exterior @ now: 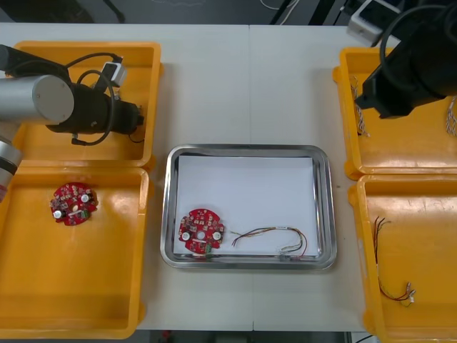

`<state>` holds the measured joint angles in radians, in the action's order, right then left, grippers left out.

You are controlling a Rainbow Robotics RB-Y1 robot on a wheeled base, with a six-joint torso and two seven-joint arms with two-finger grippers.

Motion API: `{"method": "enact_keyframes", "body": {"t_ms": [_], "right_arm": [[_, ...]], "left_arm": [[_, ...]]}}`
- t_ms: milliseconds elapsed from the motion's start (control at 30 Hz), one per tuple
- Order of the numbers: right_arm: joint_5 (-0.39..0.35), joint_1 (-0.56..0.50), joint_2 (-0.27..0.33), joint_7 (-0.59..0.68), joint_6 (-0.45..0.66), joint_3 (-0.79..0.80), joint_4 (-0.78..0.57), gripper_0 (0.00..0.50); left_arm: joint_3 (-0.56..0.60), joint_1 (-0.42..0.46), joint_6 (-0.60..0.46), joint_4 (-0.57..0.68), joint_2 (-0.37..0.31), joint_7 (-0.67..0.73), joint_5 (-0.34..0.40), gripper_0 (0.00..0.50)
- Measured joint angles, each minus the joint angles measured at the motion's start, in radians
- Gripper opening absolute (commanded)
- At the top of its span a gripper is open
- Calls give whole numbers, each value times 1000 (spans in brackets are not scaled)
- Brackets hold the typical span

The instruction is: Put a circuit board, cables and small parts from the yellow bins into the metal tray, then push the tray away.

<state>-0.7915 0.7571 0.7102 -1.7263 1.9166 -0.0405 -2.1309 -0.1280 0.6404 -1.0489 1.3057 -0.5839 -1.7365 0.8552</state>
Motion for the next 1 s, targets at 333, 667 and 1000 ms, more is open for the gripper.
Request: {"method": "enact_keyframes", "body": {"t_ms": [333, 667, 1000], "right_arm": [[111, 0, 9, 0, 0, 203, 172, 500], [241, 0, 22, 0, 0, 288, 362, 500], [277, 0, 22, -2, 0, 403, 595, 500]], "left_arm": [[-3, 0, 0, -1, 0, 0, -1, 0], [-3, 0, 0, -1, 0, 0, 4, 0], [1, 0, 0, -1, 0, 0, 15, 0]]}}
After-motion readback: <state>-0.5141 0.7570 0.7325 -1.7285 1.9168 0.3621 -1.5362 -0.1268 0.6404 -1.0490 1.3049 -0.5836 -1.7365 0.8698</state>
